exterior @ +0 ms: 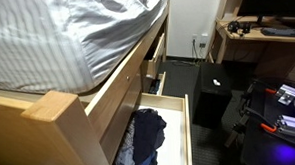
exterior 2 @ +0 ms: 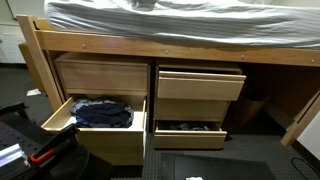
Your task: Open the top right drawer.
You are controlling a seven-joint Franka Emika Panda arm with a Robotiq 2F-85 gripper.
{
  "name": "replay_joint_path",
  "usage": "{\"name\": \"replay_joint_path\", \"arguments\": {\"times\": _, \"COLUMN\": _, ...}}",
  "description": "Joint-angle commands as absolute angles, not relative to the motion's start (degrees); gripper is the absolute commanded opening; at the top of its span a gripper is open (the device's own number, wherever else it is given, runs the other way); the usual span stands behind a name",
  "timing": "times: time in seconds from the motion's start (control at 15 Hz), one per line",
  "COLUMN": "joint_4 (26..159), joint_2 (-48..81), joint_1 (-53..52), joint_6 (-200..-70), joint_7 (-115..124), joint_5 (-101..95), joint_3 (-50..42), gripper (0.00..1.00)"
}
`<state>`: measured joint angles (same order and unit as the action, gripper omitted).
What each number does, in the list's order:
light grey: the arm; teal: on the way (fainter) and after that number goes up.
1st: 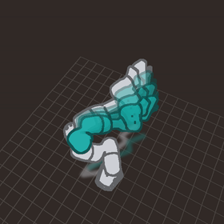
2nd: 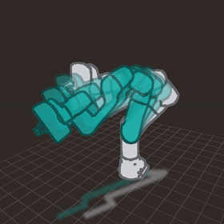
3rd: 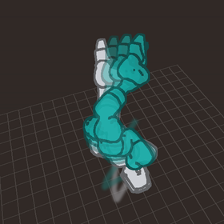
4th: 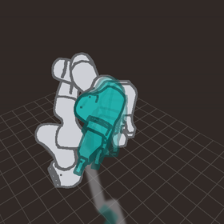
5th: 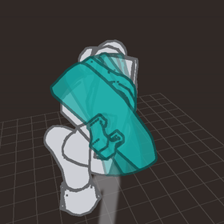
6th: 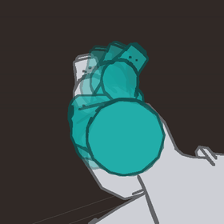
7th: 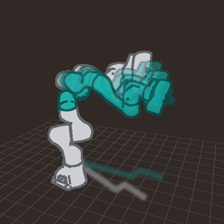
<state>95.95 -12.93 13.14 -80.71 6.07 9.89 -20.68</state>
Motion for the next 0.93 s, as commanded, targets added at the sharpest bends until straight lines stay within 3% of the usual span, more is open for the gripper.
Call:
{"name": "replay_joint_path", "arguments": {"times": 0.0, "joint_4": 94.9, "joint_2": -17.0, "joint_1": 18.0, "joint_6": -69.8, "joint_7": 9.2, "joint_5": 4.9, "joint_3": -22.0, "gripper": 1.0}}
{"name": "replay_joint_path", "arguments": {"times": 0.53, "joint_4": 98.8, "joint_2": -11.3, "joint_1": 16.7, "joint_6": -56.8, "joint_7": 14.7, "joint_5": 10.8, "joint_3": -18.7, "gripper": 1.0}}
{"name": "replay_joint_path", "arguments": {"times": 0.87, "joint_4": 98.8, "joint_2": -8.3, "joint_1": 16.9, "joint_6": -59.9, "joint_7": 29.6, "joint_5": 4.4, "joint_3": -15.2, "gripper": 1.0}}
